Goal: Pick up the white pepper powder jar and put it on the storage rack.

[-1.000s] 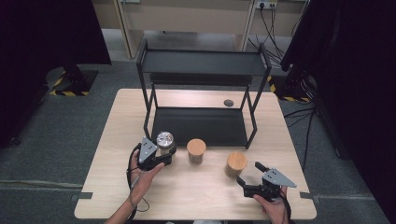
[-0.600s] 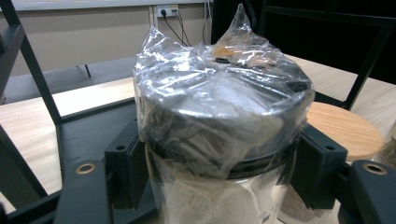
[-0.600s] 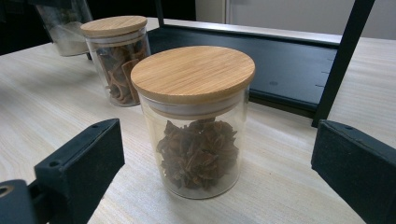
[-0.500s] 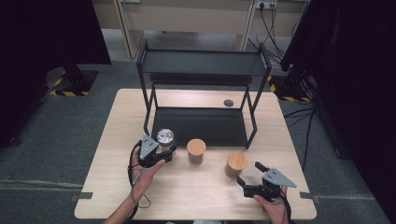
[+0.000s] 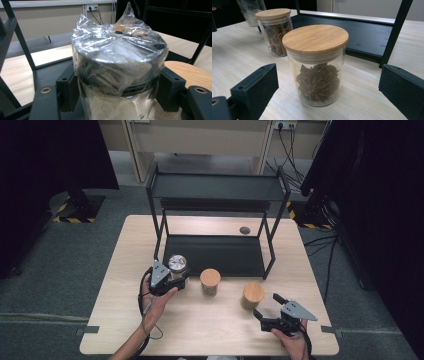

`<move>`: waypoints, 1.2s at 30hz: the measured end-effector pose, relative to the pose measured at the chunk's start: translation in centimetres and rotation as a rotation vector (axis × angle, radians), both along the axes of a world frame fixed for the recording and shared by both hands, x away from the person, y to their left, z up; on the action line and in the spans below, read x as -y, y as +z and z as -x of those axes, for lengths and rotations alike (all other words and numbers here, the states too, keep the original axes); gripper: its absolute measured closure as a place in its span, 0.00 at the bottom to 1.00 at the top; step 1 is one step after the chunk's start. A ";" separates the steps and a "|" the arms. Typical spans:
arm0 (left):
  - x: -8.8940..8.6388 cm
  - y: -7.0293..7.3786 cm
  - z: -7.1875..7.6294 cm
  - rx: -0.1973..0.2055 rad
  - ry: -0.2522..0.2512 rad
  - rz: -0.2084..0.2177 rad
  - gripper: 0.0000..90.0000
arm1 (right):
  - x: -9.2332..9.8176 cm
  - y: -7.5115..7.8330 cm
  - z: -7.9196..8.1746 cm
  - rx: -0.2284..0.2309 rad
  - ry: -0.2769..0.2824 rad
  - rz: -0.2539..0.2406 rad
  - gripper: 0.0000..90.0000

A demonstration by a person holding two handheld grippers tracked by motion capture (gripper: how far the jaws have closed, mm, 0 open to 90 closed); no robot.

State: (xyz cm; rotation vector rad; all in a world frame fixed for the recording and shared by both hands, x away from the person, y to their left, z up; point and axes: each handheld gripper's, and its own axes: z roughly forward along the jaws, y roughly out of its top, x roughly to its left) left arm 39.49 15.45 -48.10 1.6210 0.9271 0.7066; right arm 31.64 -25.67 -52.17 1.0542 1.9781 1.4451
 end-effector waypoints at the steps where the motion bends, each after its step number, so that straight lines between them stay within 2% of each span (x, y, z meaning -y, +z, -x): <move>1: 0.0 0.0 0.0 0.001 -0.001 -0.002 0.35 | 0.0 0.0 0.0 0.000 0.000 -0.001 0.03; 21: 0.5 0.6 -1.3 0.008 0.005 0.005 0.35 | 0.0 0.0 0.0 0.001 0.002 0.003 0.03; 36: 1.3 0.5 -2.6 0.000 0.008 -0.013 0.35 | 0.0 0.0 0.0 0.001 0.002 0.001 0.03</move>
